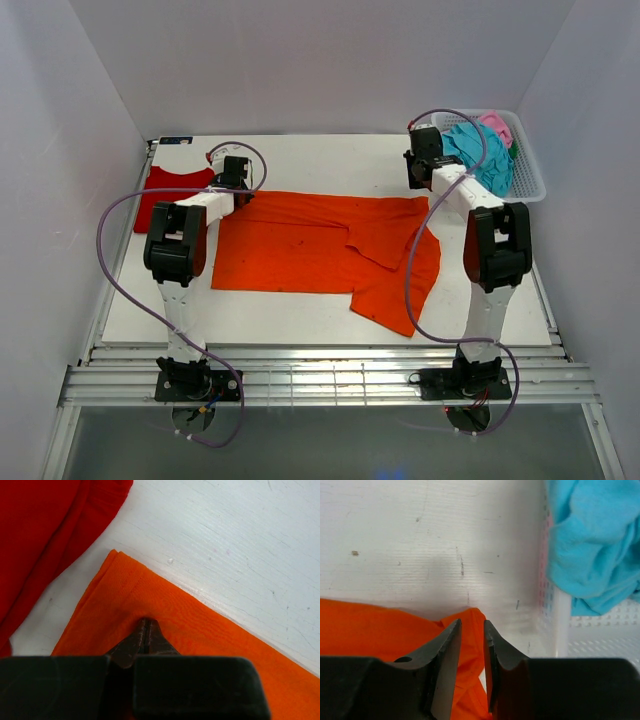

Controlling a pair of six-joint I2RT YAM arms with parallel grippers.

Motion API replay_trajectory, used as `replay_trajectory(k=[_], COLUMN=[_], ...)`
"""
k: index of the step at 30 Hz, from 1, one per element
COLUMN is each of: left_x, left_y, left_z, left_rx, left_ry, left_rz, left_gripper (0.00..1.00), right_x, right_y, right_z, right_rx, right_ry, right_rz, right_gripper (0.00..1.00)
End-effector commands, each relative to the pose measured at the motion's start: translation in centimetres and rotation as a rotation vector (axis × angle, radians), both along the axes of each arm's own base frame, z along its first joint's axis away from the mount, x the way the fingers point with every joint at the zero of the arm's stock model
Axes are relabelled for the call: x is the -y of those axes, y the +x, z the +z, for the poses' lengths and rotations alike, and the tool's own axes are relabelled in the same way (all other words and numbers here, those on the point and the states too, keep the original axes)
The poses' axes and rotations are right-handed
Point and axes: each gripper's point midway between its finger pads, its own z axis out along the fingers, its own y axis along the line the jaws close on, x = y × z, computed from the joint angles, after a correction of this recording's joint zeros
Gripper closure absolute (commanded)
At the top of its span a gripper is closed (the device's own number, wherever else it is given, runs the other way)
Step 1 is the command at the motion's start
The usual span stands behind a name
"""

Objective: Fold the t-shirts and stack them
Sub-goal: Fold the flattened tshirt in 1/3 of the way

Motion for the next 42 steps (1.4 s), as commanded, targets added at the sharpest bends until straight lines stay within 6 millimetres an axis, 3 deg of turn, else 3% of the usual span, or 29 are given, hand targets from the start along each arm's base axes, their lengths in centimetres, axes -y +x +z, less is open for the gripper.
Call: replay_trajectory(k=[1, 16, 27, 34, 35, 39, 42], left_x=[-0.8, -0.8, -0.9, -1.0, -1.0, -1.0, -1.0], left_y=[-0.9, -0.7, -0.9, -0.8, -0.9, -0.9, -1.0], left_z=[-1.1, -1.3, -1.4, -1.3, -1.3, -1.4, -1.3], left_rx=[-0.052, -0.057, -0.059, -0.056, -0.058, -0.061, -0.058], left_ry=[0.007, 0.013, 0.01, 0.015, 0.016, 0.017, 0.021], left_rz=[0.008, 0.003, 0.005, 0.006, 0.006, 0.007, 0.01], left_gripper=[1.0, 1.0, 1.0, 1.0, 1.0, 1.0, 1.0], right_x=[-0.9, 0.2, 0.6, 0.5, 0.5, 0.7, 0.9], right_y=[1.3, 1.1, 0.1, -0.3, -0.4, -0.7, -0.5], right_z=[-0.6, -4.5, -4.6, -5.9, -5.9, -6.9, -7.2], right_rx=[-0.019, -0.154, -0.196, -0.244, -0.25, -0.279, -0.28], right_ry=[0.051, -0.004, -0.019, -0.017, -0.019, -0.034, -0.041], right_rz=[0.039, 0.033, 0.039, 0.043, 0.044, 0.038, 0.031], right_gripper=[0.69, 0.68, 0.65, 0.64, 0.65, 0.9, 0.92])
